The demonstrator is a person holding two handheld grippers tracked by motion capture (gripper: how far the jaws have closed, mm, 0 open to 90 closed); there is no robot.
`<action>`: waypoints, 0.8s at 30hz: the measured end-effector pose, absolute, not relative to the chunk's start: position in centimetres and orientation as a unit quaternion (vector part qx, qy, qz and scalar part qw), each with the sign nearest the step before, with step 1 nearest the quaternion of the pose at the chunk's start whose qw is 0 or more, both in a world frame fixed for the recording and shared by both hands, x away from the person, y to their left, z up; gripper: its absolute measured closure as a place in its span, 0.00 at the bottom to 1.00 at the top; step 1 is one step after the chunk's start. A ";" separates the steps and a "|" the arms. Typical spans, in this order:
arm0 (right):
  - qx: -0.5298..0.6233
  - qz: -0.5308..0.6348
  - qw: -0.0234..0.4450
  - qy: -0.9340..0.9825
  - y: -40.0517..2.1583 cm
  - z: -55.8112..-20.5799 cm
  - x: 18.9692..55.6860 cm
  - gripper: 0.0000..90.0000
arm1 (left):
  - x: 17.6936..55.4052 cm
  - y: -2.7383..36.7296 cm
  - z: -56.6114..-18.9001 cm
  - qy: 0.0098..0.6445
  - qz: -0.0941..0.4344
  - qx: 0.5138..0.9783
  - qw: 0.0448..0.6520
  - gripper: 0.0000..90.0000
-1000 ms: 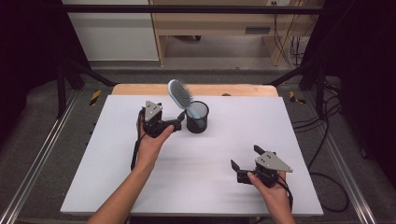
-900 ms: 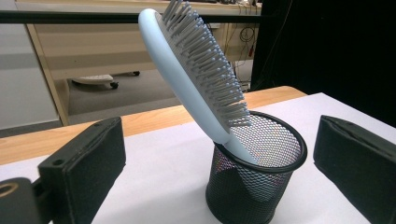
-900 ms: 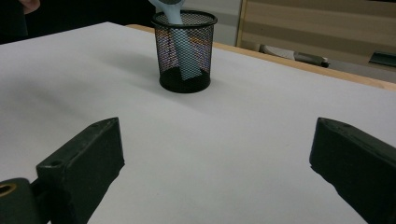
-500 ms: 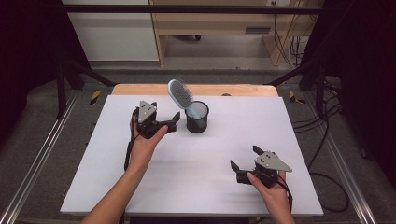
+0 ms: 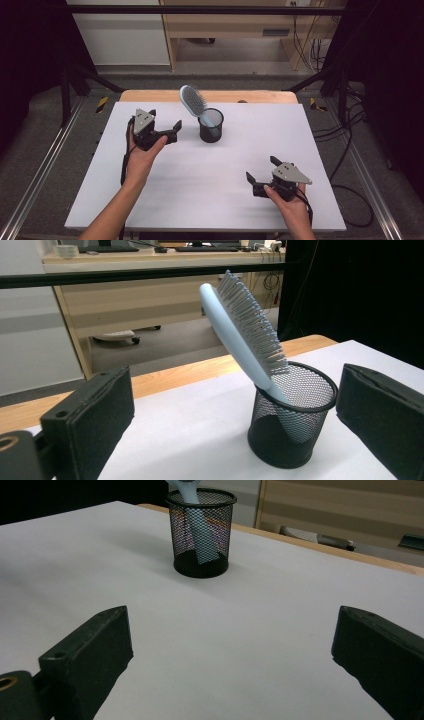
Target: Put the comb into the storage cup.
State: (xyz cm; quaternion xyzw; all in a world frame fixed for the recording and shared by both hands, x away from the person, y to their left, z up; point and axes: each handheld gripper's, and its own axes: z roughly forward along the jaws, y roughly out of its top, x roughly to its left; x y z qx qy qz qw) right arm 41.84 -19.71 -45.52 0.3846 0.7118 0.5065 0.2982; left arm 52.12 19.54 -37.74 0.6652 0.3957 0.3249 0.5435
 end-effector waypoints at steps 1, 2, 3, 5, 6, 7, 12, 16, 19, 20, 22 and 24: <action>0.384 0.506 0.299 0.712 -19.7 -45.5 41.8 0.04 | 52.0 19.8 -37.7 0.397 0.326 0.665 0.543 0.02; 0.383 0.505 0.299 0.713 -19.7 -45.5 41.8 0.04 | 51.8 20.0 -37.7 0.398 0.327 0.664 0.543 0.02; 0.382 0.505 0.300 0.713 -19.7 -45.5 41.8 0.04 | 51.7 20.3 -37.8 0.398 0.327 0.663 0.542 0.02; 0.383 0.505 0.300 0.713 -19.8 -45.5 41.8 0.04 | 51.4 20.9 -37.8 0.400 0.328 0.663 0.541 0.02; 0.383 0.505 0.300 0.713 -19.8 -45.5 41.8 0.04 | 51.3 21.2 -37.8 0.401 0.331 0.663 0.538 0.02; 0.383 0.504 0.300 0.713 -19.8 -45.5 41.8 0.04 | 51.2 21.5 -37.8 0.403 0.331 0.663 0.538 0.02; 0.381 0.502 0.302 0.715 -19.7 -45.5 41.7 0.04 | 50.6 22.9 -37.7 0.409 0.335 0.657 0.537 0.02; 0.381 0.501 0.304 0.716 -19.8 -45.5 41.7 0.04 | 50.0 24.0 -37.6 0.412 0.338 0.651 0.541 0.02; 0.380 0.499 0.305 0.717 -19.8 -45.5 41.7 0.04 | 49.6 24.8 -37.4 0.415 0.338 0.646 0.543 0.02; 0.380 0.498 0.306 0.717 -19.8 -45.4 41.7 0.04 | 49.4 25.0 -37.4 0.418 0.338 0.645 0.544 0.02; 0.382 0.498 0.303 0.717 -19.8 -45.3 41.7 0.04 | 49.2 25.5 -37.3 0.420 0.339 0.643 0.543 0.02; 0.384 0.498 0.300 0.717 -19.8 -45.3 41.6 0.04 | 49.0 25.9 -37.3 0.421 0.340 0.642 0.544 0.02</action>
